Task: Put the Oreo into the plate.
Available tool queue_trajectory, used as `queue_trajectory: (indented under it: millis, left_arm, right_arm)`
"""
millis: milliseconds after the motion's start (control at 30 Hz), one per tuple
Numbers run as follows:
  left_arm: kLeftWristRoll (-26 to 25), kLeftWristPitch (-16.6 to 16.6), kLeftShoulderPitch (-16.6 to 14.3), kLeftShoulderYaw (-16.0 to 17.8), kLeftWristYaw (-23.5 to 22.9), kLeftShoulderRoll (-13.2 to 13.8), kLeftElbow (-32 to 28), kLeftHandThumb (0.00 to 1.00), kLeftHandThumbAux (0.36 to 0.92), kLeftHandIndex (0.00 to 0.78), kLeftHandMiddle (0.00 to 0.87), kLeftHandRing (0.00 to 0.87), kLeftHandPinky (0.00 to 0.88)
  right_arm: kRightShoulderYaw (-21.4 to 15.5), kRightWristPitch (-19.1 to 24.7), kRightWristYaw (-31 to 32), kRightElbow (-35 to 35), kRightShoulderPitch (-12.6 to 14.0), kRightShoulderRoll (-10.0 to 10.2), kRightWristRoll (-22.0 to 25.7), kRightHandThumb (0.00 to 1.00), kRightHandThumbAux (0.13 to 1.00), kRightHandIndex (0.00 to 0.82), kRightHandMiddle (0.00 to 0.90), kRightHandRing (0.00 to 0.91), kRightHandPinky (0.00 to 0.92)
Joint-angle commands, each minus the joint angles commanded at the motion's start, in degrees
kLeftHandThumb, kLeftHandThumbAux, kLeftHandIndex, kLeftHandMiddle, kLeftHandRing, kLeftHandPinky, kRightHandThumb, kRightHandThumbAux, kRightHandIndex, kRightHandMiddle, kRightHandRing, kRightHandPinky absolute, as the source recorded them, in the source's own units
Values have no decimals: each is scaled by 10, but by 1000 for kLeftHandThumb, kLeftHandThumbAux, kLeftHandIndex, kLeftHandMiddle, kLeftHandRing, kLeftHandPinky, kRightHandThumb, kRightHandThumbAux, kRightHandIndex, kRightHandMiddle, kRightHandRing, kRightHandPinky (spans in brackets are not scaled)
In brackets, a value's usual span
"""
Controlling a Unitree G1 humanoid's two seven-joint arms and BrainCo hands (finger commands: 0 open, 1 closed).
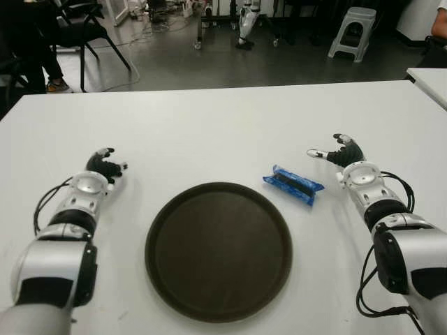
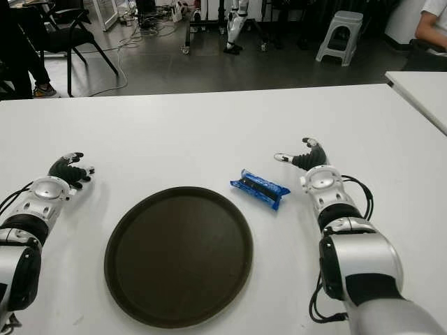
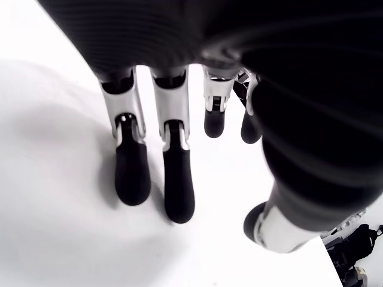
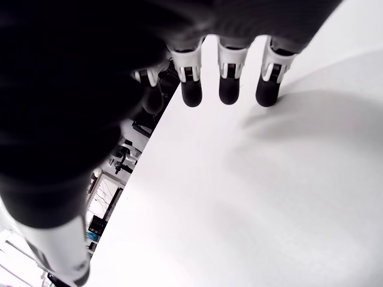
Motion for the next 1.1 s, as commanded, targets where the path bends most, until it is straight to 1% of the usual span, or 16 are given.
queue_trajectory:
  millis: [133, 233, 333, 500, 600, 633, 767, 833, 933, 1100]
  left_arm:
    - [0, -2, 2, 1, 3, 0, 1, 222, 786, 111, 81, 122, 159]
    - [-1, -3, 2, 2, 5, -1, 1, 254, 780, 120, 81, 124, 172]
    - [-3, -2, 1, 4, 3, -2, 1, 258, 776, 127, 78, 127, 183]
    - [-4, 2, 1, 5, 3, -1, 1, 244, 767, 132, 81, 135, 199]
    - [-3, 2, 2, 4, 4, -1, 2, 235, 765, 125, 85, 142, 211]
    - [-3, 2, 2, 4, 4, -1, 2, 231, 764, 123, 86, 145, 217]
    - [-1, 3, 1, 2, 5, -1, 2, 211, 763, 119, 94, 149, 212]
    - [-1, 5, 0, 1, 7, -2, 0, 204, 761, 116, 95, 148, 208]
    - [-1, 6, 0, 1, 7, -2, -1, 201, 759, 115, 100, 150, 208]
    - [-1, 7, 1, 0, 5, -2, -2, 198, 749, 93, 101, 151, 204]
  right_arm:
    - [-2, -1, -3, 0, -1, 0, 2, 0, 713, 119, 122, 119, 108]
    - [-6, 1, -6, -1, -2, 1, 5, 0, 709, 118, 115, 106, 91]
    - [-13, -1, -12, -1, -2, 2, 12, 0, 700, 130, 126, 102, 77]
    - [-23, -46, -24, -6, 7, 4, 22, 0, 703, 147, 137, 97, 51]
    - [-21, -108, -37, -11, 18, 8, 19, 0, 726, 153, 138, 93, 38]
    - [-21, -120, -40, -11, 20, 9, 17, 0, 736, 155, 137, 92, 34]
    - [6, -167, -71, -13, 20, 8, -11, 0, 746, 148, 128, 95, 44]
    - [16, -181, -81, -12, 21, 6, -23, 0, 752, 141, 121, 101, 56]
    - [29, -193, -93, -10, 22, 2, -36, 0, 740, 143, 119, 106, 62]
    - [53, -204, -114, -8, 23, -3, -60, 0, 685, 136, 115, 111, 67]
